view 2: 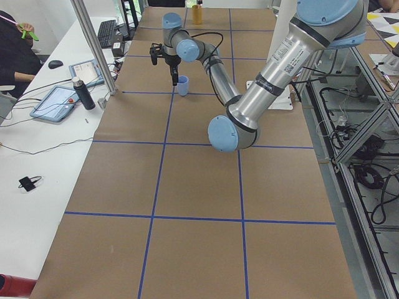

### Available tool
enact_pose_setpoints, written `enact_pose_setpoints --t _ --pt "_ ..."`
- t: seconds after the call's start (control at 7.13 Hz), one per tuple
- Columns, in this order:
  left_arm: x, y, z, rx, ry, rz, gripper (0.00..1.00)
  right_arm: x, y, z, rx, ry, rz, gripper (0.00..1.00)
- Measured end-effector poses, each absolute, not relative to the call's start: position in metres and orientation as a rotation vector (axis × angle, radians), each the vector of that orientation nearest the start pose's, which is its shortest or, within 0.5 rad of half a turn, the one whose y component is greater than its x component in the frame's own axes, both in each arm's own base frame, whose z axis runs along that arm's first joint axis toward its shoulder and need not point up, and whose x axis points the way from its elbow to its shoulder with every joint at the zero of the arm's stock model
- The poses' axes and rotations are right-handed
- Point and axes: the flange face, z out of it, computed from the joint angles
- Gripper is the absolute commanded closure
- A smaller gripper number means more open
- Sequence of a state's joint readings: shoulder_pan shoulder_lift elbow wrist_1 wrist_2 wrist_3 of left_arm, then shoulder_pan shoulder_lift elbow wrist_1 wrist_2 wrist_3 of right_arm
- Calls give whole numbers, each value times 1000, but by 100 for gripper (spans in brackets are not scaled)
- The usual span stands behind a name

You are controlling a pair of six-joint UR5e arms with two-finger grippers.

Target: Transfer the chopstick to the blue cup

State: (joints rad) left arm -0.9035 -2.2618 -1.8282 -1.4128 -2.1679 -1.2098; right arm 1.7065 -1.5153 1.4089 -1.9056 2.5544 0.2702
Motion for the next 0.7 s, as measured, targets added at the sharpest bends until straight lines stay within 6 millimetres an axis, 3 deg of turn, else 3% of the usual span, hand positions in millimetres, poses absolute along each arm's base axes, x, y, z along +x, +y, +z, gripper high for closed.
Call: enact_pose_setpoints --t 0.28,0.56,0.7 --pt "328 -541 156 -1 956 -262 1 123 -447 724 -468 -951 606 81" --pt "327 -540 154 2 959 -262 1 137 -432 728 -461 -956 641 100" --pt "327 -540 154 3 960 -262 1 139 -430 729 -459 -957 646 100"
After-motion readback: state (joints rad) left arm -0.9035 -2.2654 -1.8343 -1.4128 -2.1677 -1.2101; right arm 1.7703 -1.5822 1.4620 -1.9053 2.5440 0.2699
